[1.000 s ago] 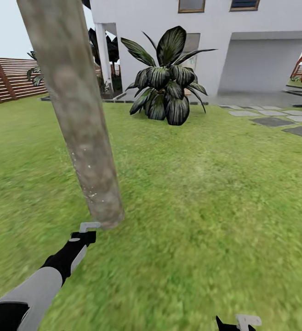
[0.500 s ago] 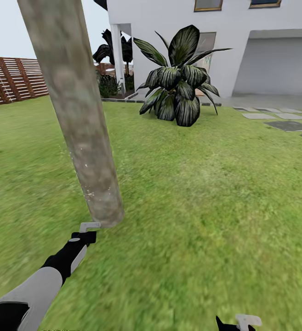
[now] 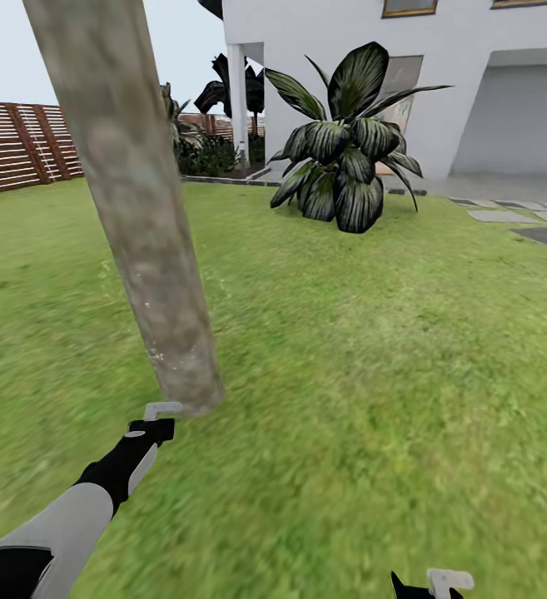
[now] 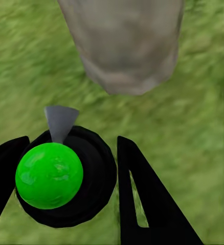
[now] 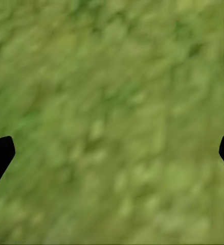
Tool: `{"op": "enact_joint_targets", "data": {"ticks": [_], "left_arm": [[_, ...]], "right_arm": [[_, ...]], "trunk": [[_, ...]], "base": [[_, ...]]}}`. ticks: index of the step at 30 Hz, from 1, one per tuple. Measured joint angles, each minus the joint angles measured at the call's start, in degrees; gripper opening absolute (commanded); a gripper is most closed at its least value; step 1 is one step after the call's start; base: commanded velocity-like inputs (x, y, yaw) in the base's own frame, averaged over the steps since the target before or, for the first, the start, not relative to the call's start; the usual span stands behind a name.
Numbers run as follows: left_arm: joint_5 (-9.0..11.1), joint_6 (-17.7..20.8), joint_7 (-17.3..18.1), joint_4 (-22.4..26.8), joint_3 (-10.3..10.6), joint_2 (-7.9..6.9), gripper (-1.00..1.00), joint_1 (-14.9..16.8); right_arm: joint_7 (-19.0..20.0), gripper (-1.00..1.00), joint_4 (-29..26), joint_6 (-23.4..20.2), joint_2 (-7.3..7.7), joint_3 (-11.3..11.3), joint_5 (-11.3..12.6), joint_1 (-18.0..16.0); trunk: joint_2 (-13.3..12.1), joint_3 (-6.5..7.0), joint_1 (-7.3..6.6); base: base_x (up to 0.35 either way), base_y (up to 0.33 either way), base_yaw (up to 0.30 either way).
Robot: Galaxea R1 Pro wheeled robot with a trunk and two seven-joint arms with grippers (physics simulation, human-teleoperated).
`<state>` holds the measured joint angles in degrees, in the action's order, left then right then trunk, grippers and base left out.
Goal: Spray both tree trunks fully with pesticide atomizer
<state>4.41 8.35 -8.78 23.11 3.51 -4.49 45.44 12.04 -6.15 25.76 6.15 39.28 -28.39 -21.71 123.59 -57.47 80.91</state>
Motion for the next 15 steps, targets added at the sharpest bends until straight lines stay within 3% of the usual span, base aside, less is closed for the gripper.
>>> {"op": "enact_joint_targets", "data": {"ticks": [5,15], "left_arm": [[0.01,0.00,0.00,0.00,0.00,-0.03,-1.00,0.00],[0.01,0.00,0.00,0.00,0.00,0.00,-1.00,0.00]], "right_arm": [[0.00,1.00,0.00,0.00,-0.04,0.00,0.00,0.00],[0.00,1.00,0.00,0.01,-0.04,0.00,0.00,0.00]], "trunk": [[0.00,0.00,0.00],[0.00,0.00,0.00]], "base": [[0.166,-0.256,0.066],[0.025,-0.268,0.263]]}}
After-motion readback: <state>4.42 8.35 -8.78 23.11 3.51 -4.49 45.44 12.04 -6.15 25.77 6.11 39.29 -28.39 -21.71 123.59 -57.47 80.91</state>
